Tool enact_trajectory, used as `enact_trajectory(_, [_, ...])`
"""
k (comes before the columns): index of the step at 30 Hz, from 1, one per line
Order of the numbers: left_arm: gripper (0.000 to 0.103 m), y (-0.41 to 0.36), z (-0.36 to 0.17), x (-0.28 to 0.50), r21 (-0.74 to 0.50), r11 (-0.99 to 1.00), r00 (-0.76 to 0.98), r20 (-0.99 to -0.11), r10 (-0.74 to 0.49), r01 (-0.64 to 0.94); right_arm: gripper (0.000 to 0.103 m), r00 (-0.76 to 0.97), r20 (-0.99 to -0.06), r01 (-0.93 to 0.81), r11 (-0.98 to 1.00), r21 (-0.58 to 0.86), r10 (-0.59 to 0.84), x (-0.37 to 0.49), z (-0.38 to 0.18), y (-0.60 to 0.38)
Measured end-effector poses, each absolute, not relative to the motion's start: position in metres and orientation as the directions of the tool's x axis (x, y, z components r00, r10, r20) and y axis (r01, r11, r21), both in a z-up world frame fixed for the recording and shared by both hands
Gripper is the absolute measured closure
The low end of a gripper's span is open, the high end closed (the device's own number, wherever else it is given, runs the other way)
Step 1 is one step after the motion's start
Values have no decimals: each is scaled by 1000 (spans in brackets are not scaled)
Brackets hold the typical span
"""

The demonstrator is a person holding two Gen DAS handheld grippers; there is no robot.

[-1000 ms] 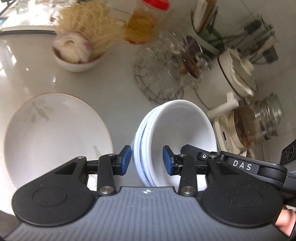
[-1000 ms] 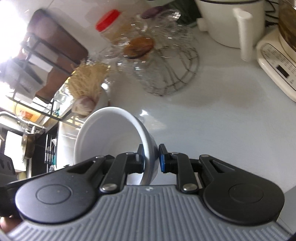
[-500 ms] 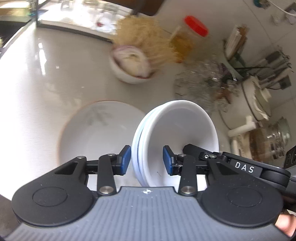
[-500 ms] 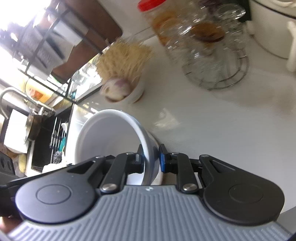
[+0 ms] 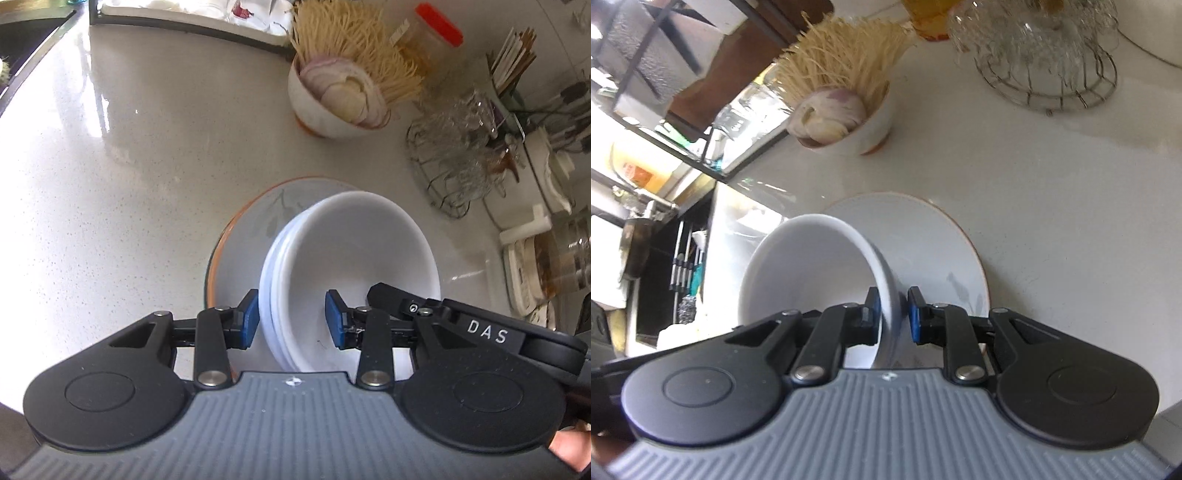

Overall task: Organize plates and bowls
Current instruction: 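Lift the bowl stack with both grippers and carry it over the large leaf-pattern plate, then lower the bowl stack onto the plate and open both grippers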

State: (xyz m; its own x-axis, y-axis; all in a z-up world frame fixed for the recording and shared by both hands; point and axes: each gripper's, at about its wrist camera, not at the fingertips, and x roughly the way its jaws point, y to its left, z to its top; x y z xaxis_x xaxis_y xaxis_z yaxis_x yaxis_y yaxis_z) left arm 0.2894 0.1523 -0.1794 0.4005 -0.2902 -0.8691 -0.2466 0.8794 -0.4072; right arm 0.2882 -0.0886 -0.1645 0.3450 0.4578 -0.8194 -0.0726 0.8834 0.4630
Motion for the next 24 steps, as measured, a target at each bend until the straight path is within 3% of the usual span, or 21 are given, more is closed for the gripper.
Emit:
enact_trajectory(14, [60,148,-182,294,-395,904,389,-868,-308,-164,84,380,-828,-37,901,432,413,286,-171,-89])
enact_trajectory(24, [49,145,-153,286,-336,939,430,-860,-274,-74,83,438,-797,-32,893,449,416,274,-149,-104])
